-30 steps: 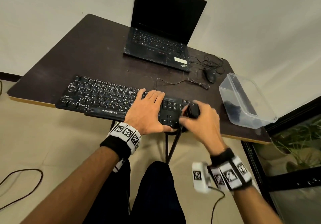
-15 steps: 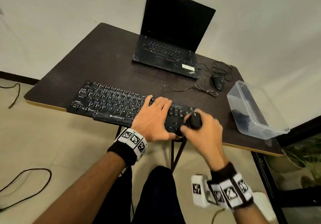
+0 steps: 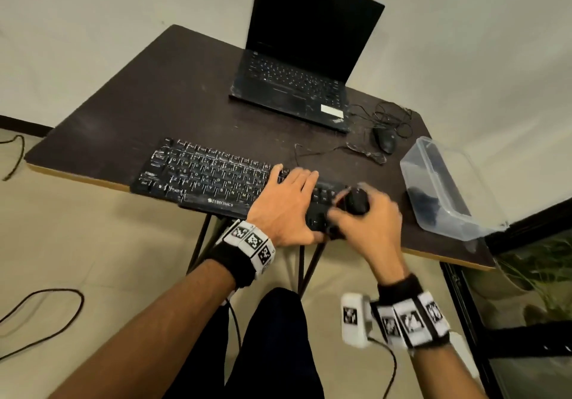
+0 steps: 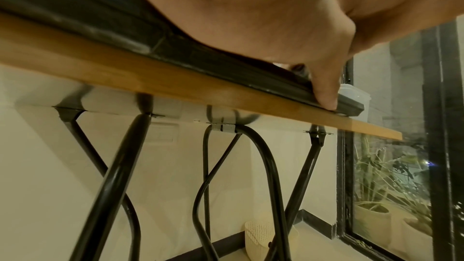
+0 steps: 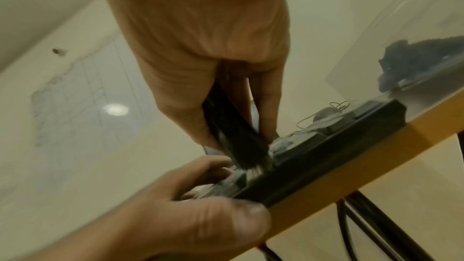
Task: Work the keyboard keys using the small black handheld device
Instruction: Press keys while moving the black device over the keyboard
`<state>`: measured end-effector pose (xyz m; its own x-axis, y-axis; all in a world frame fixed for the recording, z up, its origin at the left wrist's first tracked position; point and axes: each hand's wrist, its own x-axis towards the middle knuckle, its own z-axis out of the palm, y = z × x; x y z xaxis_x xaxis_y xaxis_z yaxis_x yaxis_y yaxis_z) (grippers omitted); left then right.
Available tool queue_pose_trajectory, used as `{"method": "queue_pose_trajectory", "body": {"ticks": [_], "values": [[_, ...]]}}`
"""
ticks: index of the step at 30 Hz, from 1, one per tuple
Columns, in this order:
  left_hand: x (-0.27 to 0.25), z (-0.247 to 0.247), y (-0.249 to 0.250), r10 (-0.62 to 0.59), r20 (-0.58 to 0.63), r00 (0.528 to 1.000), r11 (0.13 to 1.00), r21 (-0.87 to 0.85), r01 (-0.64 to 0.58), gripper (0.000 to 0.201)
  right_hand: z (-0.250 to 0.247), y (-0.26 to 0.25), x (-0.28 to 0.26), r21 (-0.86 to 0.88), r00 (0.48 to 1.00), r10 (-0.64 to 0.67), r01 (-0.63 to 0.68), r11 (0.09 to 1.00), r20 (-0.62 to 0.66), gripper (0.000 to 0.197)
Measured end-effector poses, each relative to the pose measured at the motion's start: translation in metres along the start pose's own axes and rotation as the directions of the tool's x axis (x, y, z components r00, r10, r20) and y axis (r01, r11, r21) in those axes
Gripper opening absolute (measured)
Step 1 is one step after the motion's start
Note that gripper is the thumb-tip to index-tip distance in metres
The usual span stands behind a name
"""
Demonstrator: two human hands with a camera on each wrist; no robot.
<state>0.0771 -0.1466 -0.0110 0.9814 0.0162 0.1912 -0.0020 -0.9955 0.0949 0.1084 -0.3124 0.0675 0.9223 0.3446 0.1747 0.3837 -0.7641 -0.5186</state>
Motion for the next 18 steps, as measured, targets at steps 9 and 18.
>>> {"method": "queue_pose_trajectory", "body": {"ticks": [9,18], "values": [[-0.002,-0.004,-0.008,0.024,-0.007,1.000,0.999,-0.043,-0.024,0.133,-0.006,-0.002,0.001,-0.027,0.999,0.040,-0.040,0.999,0.016,0.019],[-0.020,-0.010,-0.063,0.021,0.032,0.999,1.000,0.003,-0.021,0.141,0.002,0.004,0.024,0.025,0.993,0.101,-0.100,0.995,-0.066,0.020]]}}
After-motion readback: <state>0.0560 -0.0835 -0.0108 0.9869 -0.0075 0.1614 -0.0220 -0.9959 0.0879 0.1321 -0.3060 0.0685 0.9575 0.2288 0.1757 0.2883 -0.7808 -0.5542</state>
